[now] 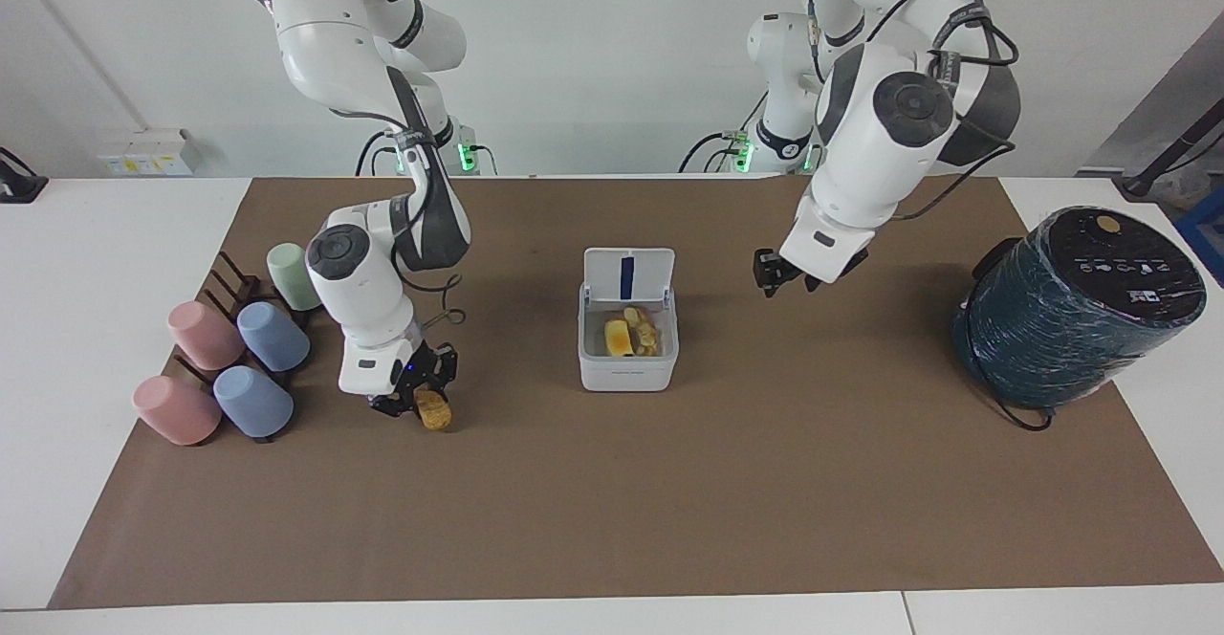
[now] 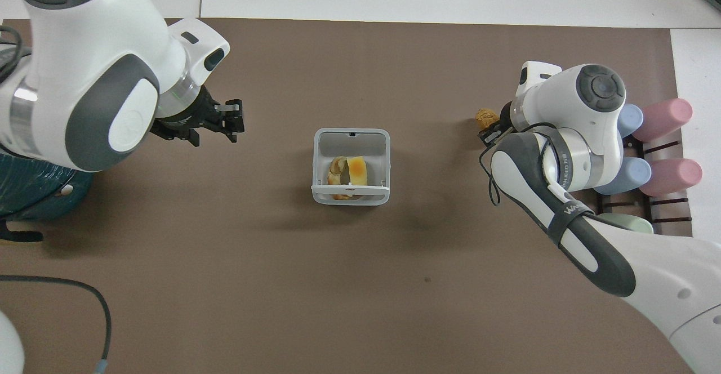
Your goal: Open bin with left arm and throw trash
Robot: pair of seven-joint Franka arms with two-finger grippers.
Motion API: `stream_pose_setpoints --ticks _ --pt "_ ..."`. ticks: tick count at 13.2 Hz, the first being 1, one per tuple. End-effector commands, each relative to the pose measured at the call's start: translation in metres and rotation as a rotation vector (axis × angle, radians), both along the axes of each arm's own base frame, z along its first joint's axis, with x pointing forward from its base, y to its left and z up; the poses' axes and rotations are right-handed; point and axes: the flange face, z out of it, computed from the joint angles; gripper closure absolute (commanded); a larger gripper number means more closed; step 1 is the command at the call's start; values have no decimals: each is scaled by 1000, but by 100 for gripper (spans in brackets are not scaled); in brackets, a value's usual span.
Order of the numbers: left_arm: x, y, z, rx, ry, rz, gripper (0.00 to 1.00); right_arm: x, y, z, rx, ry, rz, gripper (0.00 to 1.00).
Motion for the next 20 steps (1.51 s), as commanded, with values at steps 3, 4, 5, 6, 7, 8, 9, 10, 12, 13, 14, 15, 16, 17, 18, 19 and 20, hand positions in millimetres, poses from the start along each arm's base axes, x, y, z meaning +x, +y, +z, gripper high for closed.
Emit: stream_pose_setpoints --ticks 3,4,5,6,7,8,9,10,12,13,14,15,16,17,18,19,20 --pt "-24 76 32 -3 2 -122 32 -18 71 96 63 49 -74 100" --pt "-31 82 34 0 3 -128 28 -20 86 110 93 64 -127 100" --pt "-39 89 32 19 8 -133 25 -25 105 119 115 71 -166 100" --pt "-46 91 34 34 3 -135 18 -31 127 122 136 73 -210 100" --pt "-47 91 35 34 -4 -134 2 -39 153 123 153 78 -268 100" --pt "-47 91 37 33 -13 -131 0 -45 172 124 167 74 -307 100" --pt "-45 89 38 32 -27 -134 0 -49 184 125 181 69 -341 100" --pt "-44 88 40 30 -39 -139 0 -52 196 121 210 77 -375 100" --pt "-42 88 45 28 -64 -128 0 -57 222 107 276 102 -405 100" --pt "-40 83 46 24 -88 -126 0 -57 226 100 282 102 -404 100" --pt "-40 82 47 22 -97 -128 0 -62 239 94 284 107 -386 100" --pt "-40 82 47 22 -97 -128 0 -61 242 89 294 100 -389 100" --pt "-39 83 47 22 -97 -126 0 -64 247 82 303 96 -410 100" --pt "-40 83 46 22 -96 -126 0 -70 256 78 308 99 -421 100" --pt "-40 82 46 22 -97 -128 0 -76 263 76 305 106 -418 100" --pt "-40 83 47 22 -97 -126 0 -80 264 67 294 118 -417 91" --pt "-40 82 47 22 -97 -129 0 -82 265 64 294 117 -417 67"
